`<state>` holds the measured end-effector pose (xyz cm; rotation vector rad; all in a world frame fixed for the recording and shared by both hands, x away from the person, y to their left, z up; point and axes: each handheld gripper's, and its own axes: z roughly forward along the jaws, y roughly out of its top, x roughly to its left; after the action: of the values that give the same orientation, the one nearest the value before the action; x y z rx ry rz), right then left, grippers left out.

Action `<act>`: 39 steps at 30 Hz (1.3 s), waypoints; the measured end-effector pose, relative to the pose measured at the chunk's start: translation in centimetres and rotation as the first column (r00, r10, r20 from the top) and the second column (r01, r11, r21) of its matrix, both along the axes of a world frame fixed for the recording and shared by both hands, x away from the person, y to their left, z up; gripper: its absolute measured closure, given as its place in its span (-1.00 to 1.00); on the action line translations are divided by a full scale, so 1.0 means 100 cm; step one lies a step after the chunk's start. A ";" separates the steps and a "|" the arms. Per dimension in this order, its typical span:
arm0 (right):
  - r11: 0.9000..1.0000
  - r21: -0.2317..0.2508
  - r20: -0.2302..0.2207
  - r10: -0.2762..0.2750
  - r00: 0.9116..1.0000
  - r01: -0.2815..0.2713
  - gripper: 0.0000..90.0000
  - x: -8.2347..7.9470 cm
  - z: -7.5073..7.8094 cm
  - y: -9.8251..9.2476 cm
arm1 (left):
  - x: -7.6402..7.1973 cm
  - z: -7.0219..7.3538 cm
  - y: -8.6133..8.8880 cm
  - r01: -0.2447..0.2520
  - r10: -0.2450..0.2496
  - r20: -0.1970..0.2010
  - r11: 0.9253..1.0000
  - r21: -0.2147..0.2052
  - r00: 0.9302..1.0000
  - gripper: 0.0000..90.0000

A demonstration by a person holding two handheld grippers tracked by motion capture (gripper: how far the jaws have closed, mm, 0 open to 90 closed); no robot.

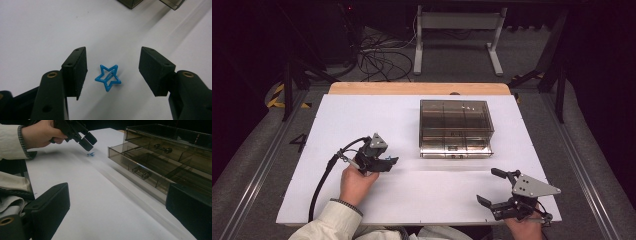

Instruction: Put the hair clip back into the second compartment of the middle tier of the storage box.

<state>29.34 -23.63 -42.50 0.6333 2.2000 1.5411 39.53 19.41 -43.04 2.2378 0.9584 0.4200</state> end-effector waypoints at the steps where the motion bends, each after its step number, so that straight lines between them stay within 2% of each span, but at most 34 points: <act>1: 1.000 0.000 0.000 0.000 1.000 0.000 -0.87 0.000 0.000 0.000 | 0.000 0.000 0.000 0.000 0.000 -0.001 1.000 0.006 1.000 -0.09; 12: 1.000 0.004 -0.003 0.002 1.000 -0.002 -0.87 0.001 0.000 0.000 | 0.004 -0.008 -0.001 -0.001 0.002 -0.032 0.999 0.037 0.999 0.04; 18: 1.000 0.005 -0.003 0.003 1.000 -0.003 -0.87 0.001 0.000 0.000 | 0.005 -0.011 -0.002 0.002 0.000 -0.053 0.999 0.041 0.999 0.07; 23: 1.000 0.003 -0.003 0.002 1.000 -0.002 -0.87 0.000 0.000 0.000 | 0.005 -0.011 -0.002 0.009 -0.007 -0.054 0.999 0.045 0.999 0.15; 27: 1.000 0.003 -0.002 0.003 1.000 -0.003 -0.87 0.000 0.000 0.000 | 0.004 -0.011 -0.002 0.012 -0.010 -0.056 0.999 0.034 0.998 0.27; 32: 1.000 0.002 -0.004 0.004 1.000 -0.004 -0.86 0.000 0.000 0.000 | 0.005 -0.011 -0.002 0.015 -0.012 -0.055 0.999 0.049 0.998 0.46; 39: 1.000 -0.001 -0.002 0.007 1.000 -0.007 -0.86 0.000 -0.001 0.001 | 0.006 -0.011 -0.001 0.019 -0.016 -0.057 0.999 0.047 0.998 0.77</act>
<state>29.38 -23.55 -42.55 0.6284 2.2064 1.5434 40.09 19.27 -44.14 2.3105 0.9668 0.3768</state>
